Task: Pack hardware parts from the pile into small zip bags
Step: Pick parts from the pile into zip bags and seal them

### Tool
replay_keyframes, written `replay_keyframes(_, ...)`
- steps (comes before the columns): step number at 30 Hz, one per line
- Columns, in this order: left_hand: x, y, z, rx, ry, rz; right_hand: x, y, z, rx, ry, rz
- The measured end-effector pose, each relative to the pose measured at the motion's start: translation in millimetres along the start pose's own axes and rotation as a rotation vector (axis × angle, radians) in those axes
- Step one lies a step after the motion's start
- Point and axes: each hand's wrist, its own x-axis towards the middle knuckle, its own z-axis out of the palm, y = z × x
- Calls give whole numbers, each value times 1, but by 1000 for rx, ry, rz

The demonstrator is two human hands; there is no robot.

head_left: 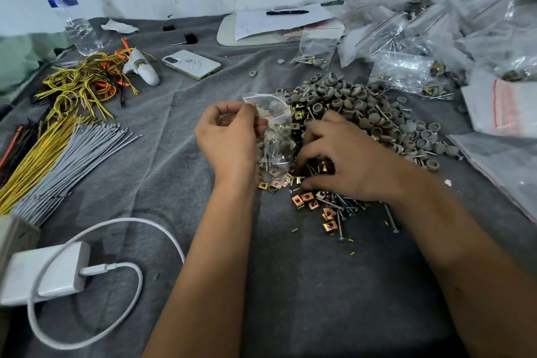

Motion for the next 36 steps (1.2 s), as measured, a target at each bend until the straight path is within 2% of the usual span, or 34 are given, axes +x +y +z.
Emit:
replay_keyframes(5, 3, 5, -3, -159, 54, 141, 3, -1, 8, -68, -51, -30)
replay_keyframes(7, 1, 6, -2, -180, 60, 235, 3, 1, 7, 21, 37, -46)
replay_keyframes(10, 2, 12, -3, -217, 102, 377, 1, 2, 1, 253, 281, 9)
replay_keyframes(12, 6, 19, -7, -268, 170, 463, 1, 3, -1, 322, 413, 54)
replay_keyframes(15, 13, 31, -14, -331, 251, 591, 1, 1, 0, 364, 466, 85)
replay_keyframes(17, 15, 35, -19, -307, 243, 665, 2, 0, 2, 378, 456, 97)
replay_keyframes(18, 15, 35, -20, -256, 197, 683, 2, 0, 2, 378, 454, 105)
replay_keyframes(20, 15, 31, -21, -66, 2, 660, 2, 0, 3, 385, 465, 119)
replay_keyframes(24, 5, 11, -12, 418, -516, 493, 4, -1, 4, 471, 555, 140)
replay_keyframes(26, -1, 1, -7, 537, -645, 422, 4, -1, 3, 514, 611, 133)
replay_keyframes(31, -7, -6, -4, 513, -645, 392, 3, -2, 2, 490, 571, 58)
replay_keyframes(36, -6, 1, -5, 437, -587, 357, 2, -3, 8, 566, 354, 24)
